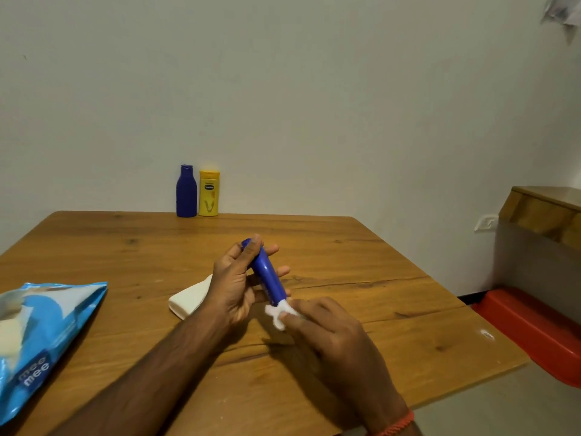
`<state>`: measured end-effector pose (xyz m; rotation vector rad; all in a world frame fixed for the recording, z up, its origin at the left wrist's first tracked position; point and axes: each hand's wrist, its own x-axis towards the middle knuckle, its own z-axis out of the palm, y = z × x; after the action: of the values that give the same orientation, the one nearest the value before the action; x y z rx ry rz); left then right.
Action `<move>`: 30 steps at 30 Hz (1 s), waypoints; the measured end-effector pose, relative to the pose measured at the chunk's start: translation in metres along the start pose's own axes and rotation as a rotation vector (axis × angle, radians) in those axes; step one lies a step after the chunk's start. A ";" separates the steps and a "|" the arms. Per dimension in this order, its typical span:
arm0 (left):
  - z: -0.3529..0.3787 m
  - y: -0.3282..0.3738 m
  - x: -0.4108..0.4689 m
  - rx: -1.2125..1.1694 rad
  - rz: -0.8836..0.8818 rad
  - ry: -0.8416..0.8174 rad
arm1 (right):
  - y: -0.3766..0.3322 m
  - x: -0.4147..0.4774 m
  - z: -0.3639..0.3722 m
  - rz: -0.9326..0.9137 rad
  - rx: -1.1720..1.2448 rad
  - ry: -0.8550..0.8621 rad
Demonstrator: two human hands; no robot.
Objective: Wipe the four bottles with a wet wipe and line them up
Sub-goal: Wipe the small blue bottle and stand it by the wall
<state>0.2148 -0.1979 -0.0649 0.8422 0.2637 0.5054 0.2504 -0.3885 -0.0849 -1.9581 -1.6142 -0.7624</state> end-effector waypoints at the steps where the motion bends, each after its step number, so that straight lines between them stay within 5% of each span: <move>1: 0.002 -0.001 -0.001 0.004 -0.003 -0.013 | 0.000 -0.001 -0.001 0.070 0.050 0.027; 7: 0.008 -0.004 -0.001 -0.022 -0.018 -0.187 | -0.021 0.027 -0.001 0.530 0.357 0.077; 12: -0.002 -0.002 0.009 -0.097 0.033 -0.202 | -0.028 0.046 0.004 0.622 0.354 -0.129; 17: -0.007 -0.003 0.011 -0.133 0.036 -0.187 | -0.043 0.032 0.004 0.770 0.467 -0.141; 21: -0.009 0.002 0.013 -0.143 0.071 -0.183 | -0.039 0.017 -0.001 0.754 0.461 -0.118; 26: -0.012 0.006 0.014 -0.148 0.068 -0.203 | -0.029 0.020 -0.014 0.925 0.902 0.048; 30: -0.009 0.007 0.011 -0.145 0.065 -0.206 | -0.018 0.030 -0.016 0.921 0.919 0.144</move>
<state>0.2179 -0.1824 -0.0654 0.7563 0.0097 0.4886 0.2351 -0.3745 -0.0522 -1.5827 -0.5990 0.1978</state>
